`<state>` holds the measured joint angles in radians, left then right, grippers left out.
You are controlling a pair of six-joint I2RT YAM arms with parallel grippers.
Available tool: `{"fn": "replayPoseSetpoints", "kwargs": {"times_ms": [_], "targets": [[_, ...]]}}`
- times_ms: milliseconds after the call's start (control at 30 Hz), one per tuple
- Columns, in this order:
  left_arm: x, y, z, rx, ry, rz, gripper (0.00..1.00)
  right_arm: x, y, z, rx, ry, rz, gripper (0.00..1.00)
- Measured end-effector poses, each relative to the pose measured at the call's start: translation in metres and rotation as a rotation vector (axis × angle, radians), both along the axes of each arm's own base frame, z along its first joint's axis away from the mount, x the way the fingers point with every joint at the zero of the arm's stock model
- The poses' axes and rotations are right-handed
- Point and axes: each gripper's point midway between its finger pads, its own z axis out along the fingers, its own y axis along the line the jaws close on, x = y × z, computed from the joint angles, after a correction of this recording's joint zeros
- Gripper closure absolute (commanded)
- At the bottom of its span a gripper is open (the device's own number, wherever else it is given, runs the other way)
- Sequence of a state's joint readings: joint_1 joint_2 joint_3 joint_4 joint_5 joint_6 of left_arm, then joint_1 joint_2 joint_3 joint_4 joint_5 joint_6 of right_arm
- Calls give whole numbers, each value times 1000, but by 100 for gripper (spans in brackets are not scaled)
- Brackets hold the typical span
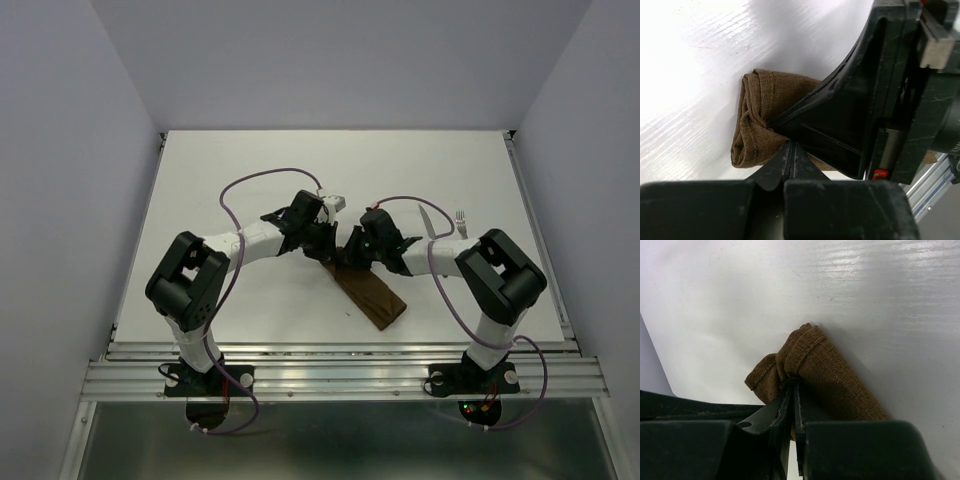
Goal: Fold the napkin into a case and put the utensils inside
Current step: Stuff the top corner of the smaller-rectangle-folded napkin into the folded napkin.
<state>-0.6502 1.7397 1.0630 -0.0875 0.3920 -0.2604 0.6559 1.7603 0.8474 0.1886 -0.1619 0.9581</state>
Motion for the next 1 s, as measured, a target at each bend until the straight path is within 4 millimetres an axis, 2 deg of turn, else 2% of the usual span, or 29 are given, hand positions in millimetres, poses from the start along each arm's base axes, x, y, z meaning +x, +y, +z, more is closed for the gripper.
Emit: {"fn": "replayPoseSetpoints", "kwargs": {"times_ms": [167,300,400,633,800,900,1000], "targets": [[6,6,-1,10,-10,20,100,10,7,-5,2,19,-16,88],[9,7,-1,14,-14,29,100,11,7,-5,4,27,-27,79],[10,7,-1,12,-18,30,100,10,5,-3,1,21,-31,78],[12,1,4,-20,-30,22,100,2,-12,24,-15,-59,-45,74],[9,-1,5,-29,-22,11,100,5,-16,55,16,-133,-64,77],[8,-3,5,-35,-15,2,100,6,-23,58,-8,-144,-85,79],[10,-7,5,-39,-13,-4,100,0,-36,46,-71,-120,-106,80]]}}
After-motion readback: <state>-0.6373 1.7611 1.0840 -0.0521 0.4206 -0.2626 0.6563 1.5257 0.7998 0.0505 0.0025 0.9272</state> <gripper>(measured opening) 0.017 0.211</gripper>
